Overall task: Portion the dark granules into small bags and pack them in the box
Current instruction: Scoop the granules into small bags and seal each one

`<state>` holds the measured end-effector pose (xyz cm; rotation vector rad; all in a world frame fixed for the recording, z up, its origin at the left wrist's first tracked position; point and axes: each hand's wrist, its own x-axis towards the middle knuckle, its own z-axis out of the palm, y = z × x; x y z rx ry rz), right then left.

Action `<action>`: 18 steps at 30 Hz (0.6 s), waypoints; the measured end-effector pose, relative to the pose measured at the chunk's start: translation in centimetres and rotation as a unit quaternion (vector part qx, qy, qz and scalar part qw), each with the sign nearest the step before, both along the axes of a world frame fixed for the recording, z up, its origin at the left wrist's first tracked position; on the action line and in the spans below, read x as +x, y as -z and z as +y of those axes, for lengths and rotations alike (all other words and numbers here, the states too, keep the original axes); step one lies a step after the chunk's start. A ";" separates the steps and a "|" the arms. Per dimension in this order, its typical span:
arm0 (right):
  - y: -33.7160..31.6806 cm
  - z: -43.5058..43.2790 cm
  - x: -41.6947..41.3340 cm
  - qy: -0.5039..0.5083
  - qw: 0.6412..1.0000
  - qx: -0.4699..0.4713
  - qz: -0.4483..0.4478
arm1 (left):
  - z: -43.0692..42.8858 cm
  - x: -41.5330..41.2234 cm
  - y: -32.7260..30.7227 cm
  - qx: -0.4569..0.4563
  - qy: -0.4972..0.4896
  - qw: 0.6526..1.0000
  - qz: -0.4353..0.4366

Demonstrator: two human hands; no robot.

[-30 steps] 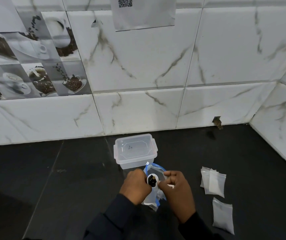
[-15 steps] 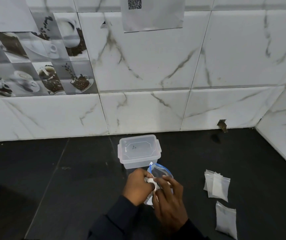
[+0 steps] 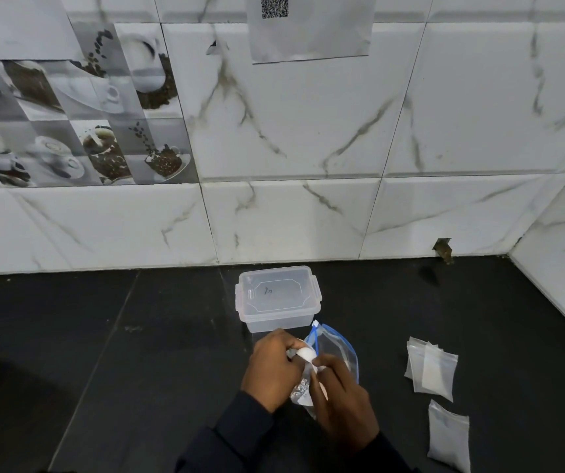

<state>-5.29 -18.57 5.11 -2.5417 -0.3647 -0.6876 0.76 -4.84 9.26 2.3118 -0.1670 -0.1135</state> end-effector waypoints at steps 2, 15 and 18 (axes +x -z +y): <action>0.4 0.1 0.1 0.008 0.999 0.035 0.013 | 0.0 0.2 0.3 0.000 -0.005 1.000 0.009; -0.6 0.5 0.2 -0.016 0.983 0.179 0.019 | 0.2 0.5 0.3 0.004 -0.023 1.000 -0.007; -0.6 0.7 0.1 -0.012 0.988 0.152 0.038 | 0.1 0.5 0.4 0.003 -0.020 1.000 -0.013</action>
